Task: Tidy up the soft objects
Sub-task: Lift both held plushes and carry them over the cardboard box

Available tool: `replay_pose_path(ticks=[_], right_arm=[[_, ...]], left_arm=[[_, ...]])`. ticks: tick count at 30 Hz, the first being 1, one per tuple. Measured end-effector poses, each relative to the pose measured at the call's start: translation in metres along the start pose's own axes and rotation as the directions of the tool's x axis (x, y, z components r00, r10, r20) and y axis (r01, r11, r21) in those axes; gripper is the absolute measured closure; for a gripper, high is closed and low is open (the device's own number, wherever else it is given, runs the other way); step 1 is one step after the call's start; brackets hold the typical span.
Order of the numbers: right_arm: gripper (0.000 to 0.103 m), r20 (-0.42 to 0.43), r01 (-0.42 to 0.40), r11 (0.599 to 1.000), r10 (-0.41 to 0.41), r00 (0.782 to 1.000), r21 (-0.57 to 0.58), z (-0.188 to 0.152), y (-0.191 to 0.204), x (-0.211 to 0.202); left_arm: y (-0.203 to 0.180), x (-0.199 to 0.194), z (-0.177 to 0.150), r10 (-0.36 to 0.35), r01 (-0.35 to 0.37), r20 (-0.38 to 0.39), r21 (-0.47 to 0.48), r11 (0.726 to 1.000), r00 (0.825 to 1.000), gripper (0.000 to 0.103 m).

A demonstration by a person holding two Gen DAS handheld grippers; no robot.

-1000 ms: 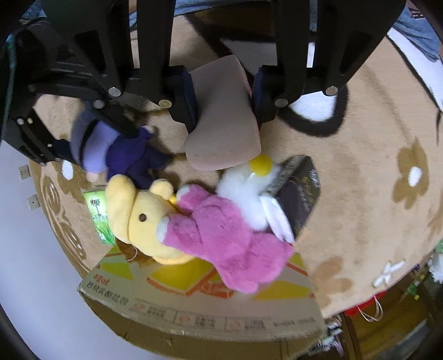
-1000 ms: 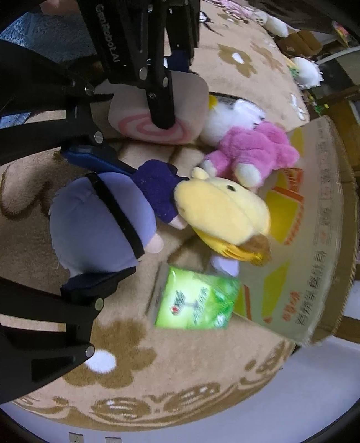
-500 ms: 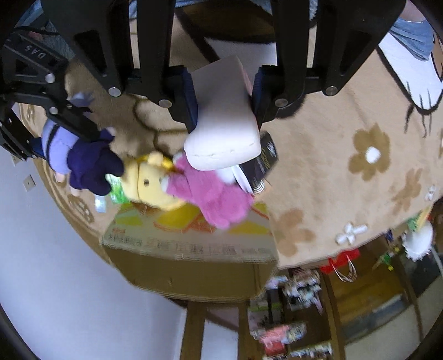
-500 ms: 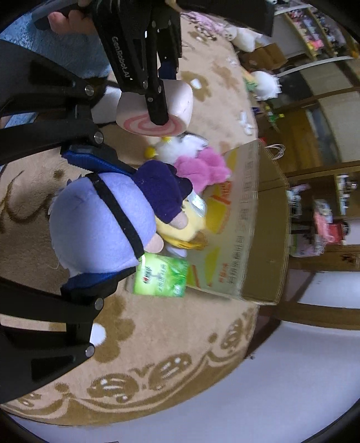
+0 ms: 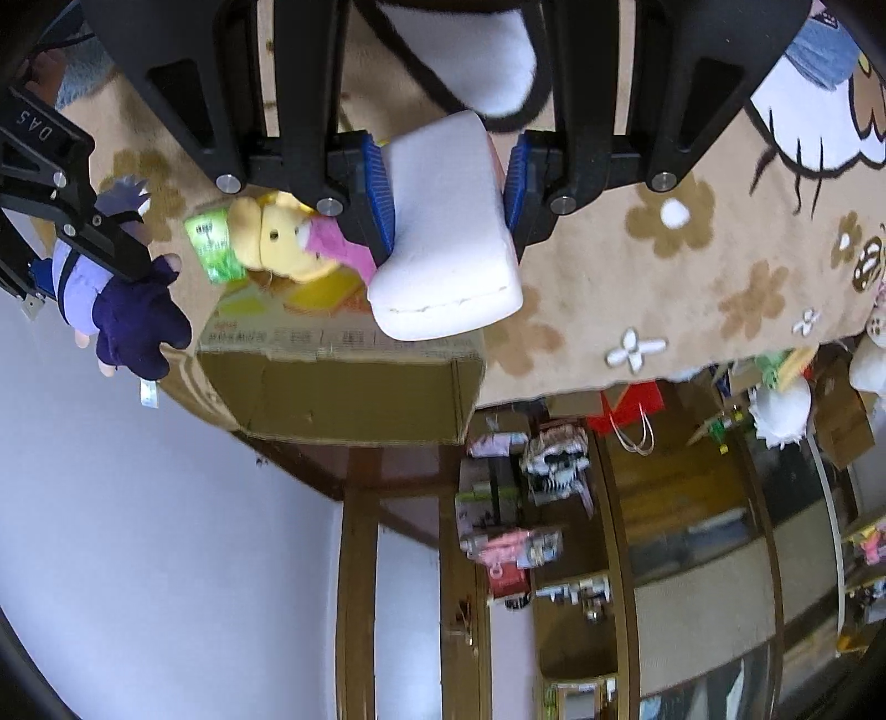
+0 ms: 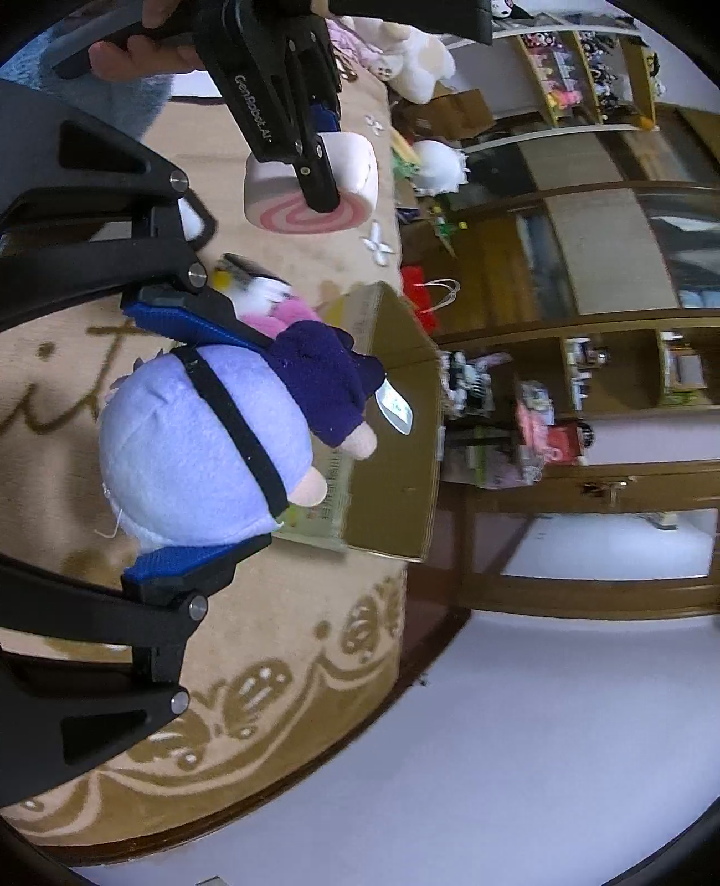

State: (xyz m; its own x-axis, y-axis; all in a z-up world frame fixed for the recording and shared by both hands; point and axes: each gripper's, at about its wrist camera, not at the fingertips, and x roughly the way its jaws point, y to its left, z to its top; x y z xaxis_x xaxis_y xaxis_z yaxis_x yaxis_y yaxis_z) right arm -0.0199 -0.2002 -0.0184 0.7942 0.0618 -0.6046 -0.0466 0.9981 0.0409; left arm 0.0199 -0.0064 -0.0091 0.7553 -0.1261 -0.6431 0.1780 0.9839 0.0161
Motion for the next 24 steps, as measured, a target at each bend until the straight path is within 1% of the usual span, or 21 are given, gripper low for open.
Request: replay_pose_path(ticks=[3,6,9,11,18,24], right_arm=[[0.038,0.032,0.010,1.000,-0.010,0.999,-0.004,0.010,0.000,0.000],[0.038,0.050,0.019,1.000,-0.019,0.999,-0.002,0.021,-0.001,0.003],[0.038,0.065,0.025,1.000,-0.025,0.998,0.006,0.033,-0.003,0.009],[0.038,0.077,0.036,0.999,-0.035,0.996,-0.008,0.039,-0.003,0.012],[0.038,0.099,0.029,0.999,-0.027,0.995,-0.013,0.059,-0.009,0.021],[0.038,0.110,0.033,0.999,-0.031,0.993,-0.018,0.073,-0.016,0.033]], left_arm=[[0.000,0.000,0.006,0.003,-0.004,0.024,0.004,1.000,1.000,0.070],[0.001,0.004,0.015,-0.025,0.025,0.020,-0.007,1.000,1.000,0.070],[-0.004,0.007,0.025,0.008,-0.010,0.045,0.037,0.999,0.999,0.070],[-0.006,0.010,0.033,0.013,-0.015,0.047,0.053,0.998,0.999,0.070],[-0.010,0.023,0.062,0.040,-0.047,0.077,0.090,0.995,0.996,0.070],[-0.016,0.045,0.092,0.043,-0.052,0.098,0.094,0.994,0.994,0.070]])
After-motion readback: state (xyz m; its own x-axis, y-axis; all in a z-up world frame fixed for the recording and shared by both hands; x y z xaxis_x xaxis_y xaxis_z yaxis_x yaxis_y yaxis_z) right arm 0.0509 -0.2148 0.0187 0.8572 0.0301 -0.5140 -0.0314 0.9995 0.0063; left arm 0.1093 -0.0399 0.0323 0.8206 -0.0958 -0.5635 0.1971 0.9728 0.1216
